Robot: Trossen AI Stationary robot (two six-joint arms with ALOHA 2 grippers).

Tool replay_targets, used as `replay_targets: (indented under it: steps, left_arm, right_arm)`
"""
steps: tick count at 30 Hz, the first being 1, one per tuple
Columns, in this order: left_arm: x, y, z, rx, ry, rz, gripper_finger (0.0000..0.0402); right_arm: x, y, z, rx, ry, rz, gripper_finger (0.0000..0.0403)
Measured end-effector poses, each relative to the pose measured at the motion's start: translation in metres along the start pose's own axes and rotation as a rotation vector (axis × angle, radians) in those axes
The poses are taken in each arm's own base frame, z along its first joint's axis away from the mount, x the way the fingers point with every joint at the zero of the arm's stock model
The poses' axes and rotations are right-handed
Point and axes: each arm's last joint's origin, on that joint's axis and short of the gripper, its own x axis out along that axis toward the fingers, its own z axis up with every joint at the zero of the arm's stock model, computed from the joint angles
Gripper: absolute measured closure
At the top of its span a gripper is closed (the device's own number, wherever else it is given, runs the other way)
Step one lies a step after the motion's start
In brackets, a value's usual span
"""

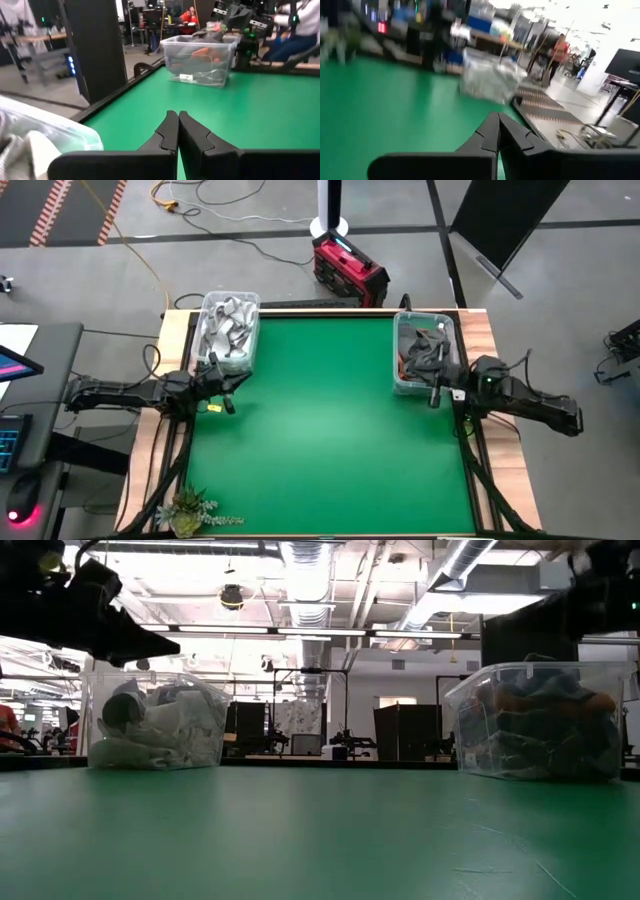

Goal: Sort towels by color in basket
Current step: Return to Home Position

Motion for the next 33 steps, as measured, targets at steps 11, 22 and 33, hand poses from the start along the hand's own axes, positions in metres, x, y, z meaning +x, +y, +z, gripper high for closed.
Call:
replay_targets:
  steps: [11,22,33]
  left_arm:
    - [0.0,0.0,-0.004,0.07,0.043,0.0,0.0401]
    - [0.0,0.0,-0.01,0.018,0.095,0.0,0.0401]
    - [-0.001,0.0,-0.015,0.046,0.156,-0.001,0.0401]
  right_arm:
    - [0.0,0.005,-0.016,0.155,0.15,0.038,0.0371]
    - [0.0,0.005,-0.016,0.499,0.154,0.011,0.0371]
    - [0.0,0.005,-0.016,0.501,0.156,0.011,0.0371]
